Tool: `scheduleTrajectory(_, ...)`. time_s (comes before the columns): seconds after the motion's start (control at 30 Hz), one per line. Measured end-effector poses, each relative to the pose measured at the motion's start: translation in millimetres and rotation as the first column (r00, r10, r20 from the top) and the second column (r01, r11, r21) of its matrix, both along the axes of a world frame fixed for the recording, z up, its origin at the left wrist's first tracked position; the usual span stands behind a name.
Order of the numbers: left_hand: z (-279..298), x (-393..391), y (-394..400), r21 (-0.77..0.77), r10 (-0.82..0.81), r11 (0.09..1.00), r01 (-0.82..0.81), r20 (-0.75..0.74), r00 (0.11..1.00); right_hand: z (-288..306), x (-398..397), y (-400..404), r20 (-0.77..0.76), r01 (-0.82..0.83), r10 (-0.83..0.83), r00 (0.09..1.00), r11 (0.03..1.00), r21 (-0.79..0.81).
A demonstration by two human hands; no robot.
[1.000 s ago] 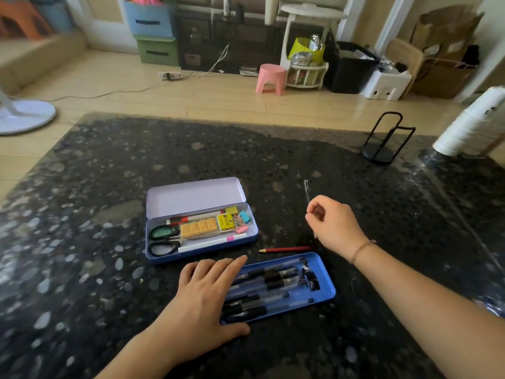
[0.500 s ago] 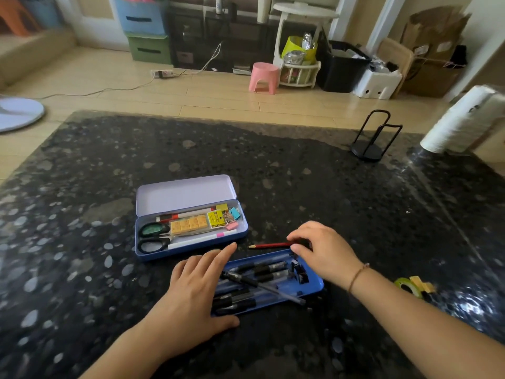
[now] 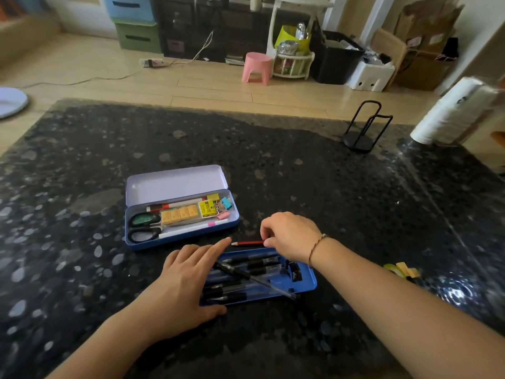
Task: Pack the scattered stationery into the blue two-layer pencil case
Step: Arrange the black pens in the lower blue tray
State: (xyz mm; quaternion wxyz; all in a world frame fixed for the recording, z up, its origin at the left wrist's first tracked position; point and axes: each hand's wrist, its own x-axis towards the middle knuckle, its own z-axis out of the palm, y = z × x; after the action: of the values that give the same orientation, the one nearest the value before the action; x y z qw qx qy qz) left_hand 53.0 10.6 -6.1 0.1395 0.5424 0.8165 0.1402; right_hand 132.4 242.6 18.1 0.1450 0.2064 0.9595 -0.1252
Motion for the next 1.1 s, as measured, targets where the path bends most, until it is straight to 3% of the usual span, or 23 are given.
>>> scheduleTrajectory(0.1,0,0,-1,0.004,-0.008,1.0,0.008,0.006,1.0,4,11,-1,-0.097,-0.017,0.024,0.995,0.997,0.079)
scheduleTrajectory(0.2,0,1,-1,0.013,-0.005,1.0,0.004,0.027,1.0,15,37,-9,-0.25,0.064,-0.085,0.965,0.994,-0.091)
scheduleTrajectory(0.37,3,6,2,0.018,-0.026,1.0,0.025,0.03,0.999,15,84,-39,-0.238,0.015,-0.055,0.97,0.985,-0.17)
scheduleTrajectory(0.57,-1,22,7,0.01,-0.032,0.999,0.032,0.022,0.999,5,130,-38,-0.376,0.244,-0.314,0.872,0.944,-0.223)
scheduleTrajectory(0.7,-5,37,4,0.023,0.058,0.998,-0.057,-0.053,0.997,2,144,-49,-0.311,0.176,-0.185,0.932,0.983,-0.057)
scheduleTrajectory(0.83,-11,60,4,0.008,0.207,0.978,-0.207,-0.061,0.976,-25,137,-95,-0.357,0.017,0.042,0.933,0.987,0.159)
scheduleTrajectory(1.1,8,34,8,-0.026,-0.014,1.0,0.011,-0.12,0.993,-38,131,-96,-0.365,-0.161,0.258,0.895,0.948,0.275)
